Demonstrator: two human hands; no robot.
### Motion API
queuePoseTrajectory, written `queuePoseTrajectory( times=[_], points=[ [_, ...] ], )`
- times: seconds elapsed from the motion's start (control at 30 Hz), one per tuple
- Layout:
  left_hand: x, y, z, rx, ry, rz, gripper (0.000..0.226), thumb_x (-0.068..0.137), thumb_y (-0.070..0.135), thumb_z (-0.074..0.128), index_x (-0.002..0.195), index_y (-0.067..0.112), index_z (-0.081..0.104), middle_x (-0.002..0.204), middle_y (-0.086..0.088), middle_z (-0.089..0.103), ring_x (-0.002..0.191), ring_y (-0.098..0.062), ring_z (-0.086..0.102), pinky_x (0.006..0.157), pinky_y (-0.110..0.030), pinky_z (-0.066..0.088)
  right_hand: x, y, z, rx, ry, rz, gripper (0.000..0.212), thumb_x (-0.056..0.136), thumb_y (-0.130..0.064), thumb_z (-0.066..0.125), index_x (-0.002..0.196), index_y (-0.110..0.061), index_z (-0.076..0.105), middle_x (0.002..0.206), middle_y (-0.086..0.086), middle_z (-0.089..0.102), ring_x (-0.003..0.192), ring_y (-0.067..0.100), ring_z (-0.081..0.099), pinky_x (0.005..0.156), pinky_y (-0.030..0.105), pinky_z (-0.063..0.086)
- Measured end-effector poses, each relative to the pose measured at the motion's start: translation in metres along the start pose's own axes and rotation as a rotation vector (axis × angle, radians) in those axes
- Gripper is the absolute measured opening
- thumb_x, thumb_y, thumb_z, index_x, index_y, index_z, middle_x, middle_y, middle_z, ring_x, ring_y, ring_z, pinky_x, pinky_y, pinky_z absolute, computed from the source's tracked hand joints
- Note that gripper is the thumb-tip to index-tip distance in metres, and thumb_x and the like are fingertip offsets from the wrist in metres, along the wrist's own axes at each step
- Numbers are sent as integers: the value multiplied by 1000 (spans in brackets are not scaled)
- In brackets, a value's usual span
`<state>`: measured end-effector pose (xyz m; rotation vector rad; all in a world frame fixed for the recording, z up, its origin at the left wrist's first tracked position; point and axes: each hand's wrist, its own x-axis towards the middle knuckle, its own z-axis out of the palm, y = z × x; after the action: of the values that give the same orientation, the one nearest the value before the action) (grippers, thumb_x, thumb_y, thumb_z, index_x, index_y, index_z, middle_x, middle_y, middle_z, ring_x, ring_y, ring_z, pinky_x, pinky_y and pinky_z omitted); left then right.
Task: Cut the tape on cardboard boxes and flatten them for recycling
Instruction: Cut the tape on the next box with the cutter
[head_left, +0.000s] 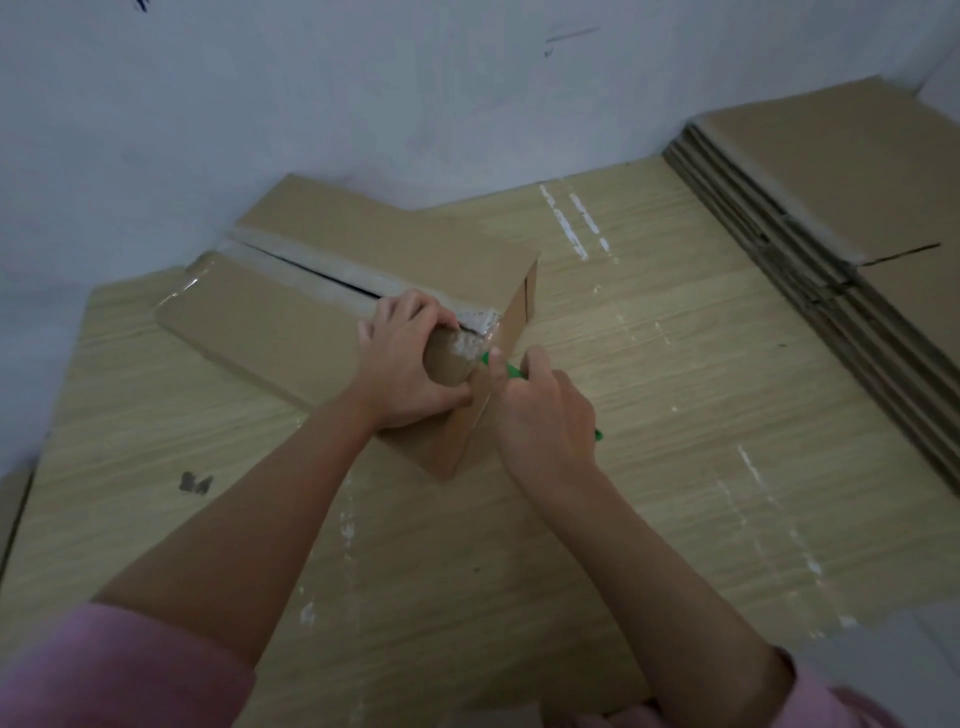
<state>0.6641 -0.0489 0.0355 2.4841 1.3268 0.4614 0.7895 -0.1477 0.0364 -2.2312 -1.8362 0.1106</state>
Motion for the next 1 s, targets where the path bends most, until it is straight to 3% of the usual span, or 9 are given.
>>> queuePoseTrajectory(
  times=[0.1,0.17,0.23,0.33,0.43,0.53,0.63,0.87,1.0],
  points=[
    [2,-1,1,1,15,-15,77,43,65,45,107,23,54,107,7,39,104,-14,31,76,-28,17,4,-11,0,-105,107,36,47,85,-12,32,119,-17,65,89,8,56,61,26,55,52,30,40],
    [3,-1,1,10,23,-19,77,42,66,44,106,23,54,105,10,35,104,-14,31,75,-28,17,9,-10,-2,15,-30,54,45,95,-13,31,137,-19,49,108,10,52,75,31,59,63,34,42],
    [4,-1,2,17,27,-16,78,42,66,43,106,23,55,104,11,34,104,-15,32,75,-29,17,13,-4,5,57,23,81,45,98,-15,27,139,-21,46,115,12,50,82,32,60,68,35,39],
    [3,-3,2,30,24,-16,78,42,66,42,105,23,54,103,12,33,104,-16,33,76,-29,17,18,-4,6,-15,123,81,44,77,-13,38,104,-17,73,79,10,61,44,26,53,46,27,37],
    [1,-4,2,26,32,-16,76,42,65,42,104,23,55,103,12,33,103,-15,32,76,-29,17,26,12,10,4,219,-52,34,68,-12,53,92,-17,77,68,11,60,32,24,46,39,20,25],
    [0,-6,1,26,5,9,74,43,65,44,103,24,54,104,12,35,103,-15,33,77,-29,19,26,33,-3,70,198,-211,40,60,-13,56,93,-21,77,66,8,58,34,25,48,34,22,32],
    [-4,-12,-6,-9,-101,108,71,45,64,48,104,25,54,110,11,40,107,-18,38,80,-31,23,15,50,-6,128,234,-223,37,66,-22,48,92,-20,74,66,3,58,41,25,53,38,23,39],
    [-25,-29,-46,60,-393,356,74,49,52,52,113,16,56,120,-1,53,109,-16,48,91,-35,35,1,61,-6,303,367,-431,17,65,-23,49,61,-9,56,58,5,51,43,27,50,39,27,38],
    [-32,-37,-70,149,-397,446,50,56,29,72,100,14,54,111,-4,53,102,-19,47,83,-20,28,20,41,-13,335,422,-213,31,76,-41,64,91,-15,68,88,7,61,65,26,63,51,31,50]
  ],
)
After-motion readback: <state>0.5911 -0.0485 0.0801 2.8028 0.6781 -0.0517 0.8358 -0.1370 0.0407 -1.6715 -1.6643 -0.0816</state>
